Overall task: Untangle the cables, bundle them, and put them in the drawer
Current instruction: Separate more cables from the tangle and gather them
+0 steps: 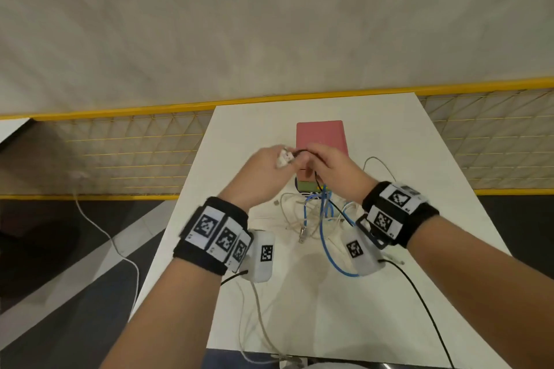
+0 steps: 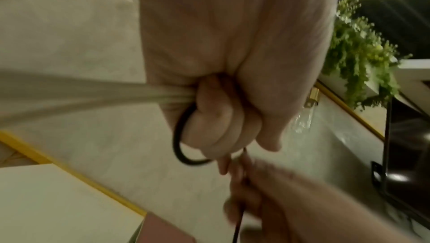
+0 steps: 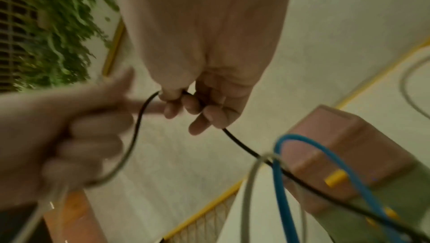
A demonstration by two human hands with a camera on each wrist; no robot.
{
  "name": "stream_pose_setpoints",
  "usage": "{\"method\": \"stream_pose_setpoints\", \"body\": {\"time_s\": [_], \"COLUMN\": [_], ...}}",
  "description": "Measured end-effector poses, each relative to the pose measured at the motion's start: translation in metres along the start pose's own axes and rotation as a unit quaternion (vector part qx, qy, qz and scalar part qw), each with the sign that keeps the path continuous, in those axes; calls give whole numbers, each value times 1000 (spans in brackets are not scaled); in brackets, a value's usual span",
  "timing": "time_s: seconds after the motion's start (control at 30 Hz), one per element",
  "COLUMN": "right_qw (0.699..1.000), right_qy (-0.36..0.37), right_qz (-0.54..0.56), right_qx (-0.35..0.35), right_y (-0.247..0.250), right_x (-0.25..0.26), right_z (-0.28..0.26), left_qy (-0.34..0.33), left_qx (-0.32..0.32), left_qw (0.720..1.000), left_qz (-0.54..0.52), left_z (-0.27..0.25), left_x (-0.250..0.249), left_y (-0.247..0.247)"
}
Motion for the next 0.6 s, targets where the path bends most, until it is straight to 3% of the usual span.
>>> {"method": "stream_pose_setpoints", "body": {"time_s": [0.03,0.1,0.17,0.23,0.3,0.37,0.47,0.53,0.6], "right_qw": [1000,1000,1000,998,996,996,999,1000,999], "right_qy": [3,0,-13,-41,-65,-70,-31,6,35], "right_qz": [8,22,1,-45,-61,-51,-23,-7,-2], "right_qx": [5,14,19,20,19,12,-3,-8,-22], "right_y": [4,10,11,9,9,9,12,15,22], "right_x": [7,9,-3,-26,-45,-47,-21,2,20], "right_z": [0,-2,-7,-12,-17,-18,-21,-24,-29], "left_qy": [12,24,28,55,70,24,-65,-71,-59], "left_qx": [12,-30,-124,-251,-327,-322,-188,-115,-111], "left_qw": [1000,998,992,966,942,946,980,990,991], "left_qz": [26,46,25,-36,-41,-27,-6,36,47], "left_z": [0,1,-1,-6,-14,-16,-12,-8,-8], "left_x": [3,4,3,8,15,10,-7,-12,-11], "left_y": [-5,1,18,42,58,57,23,2,-3]}}
Point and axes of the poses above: each hand's wrist, its own z-axis towards the middle knuckle, its own y-axis out of the back of the hand, x = y × z, the point moved 6 cm from there along z, towards the middle knuckle, and after that the axes turned 12 degrees about -y, right-handed, at the moved point
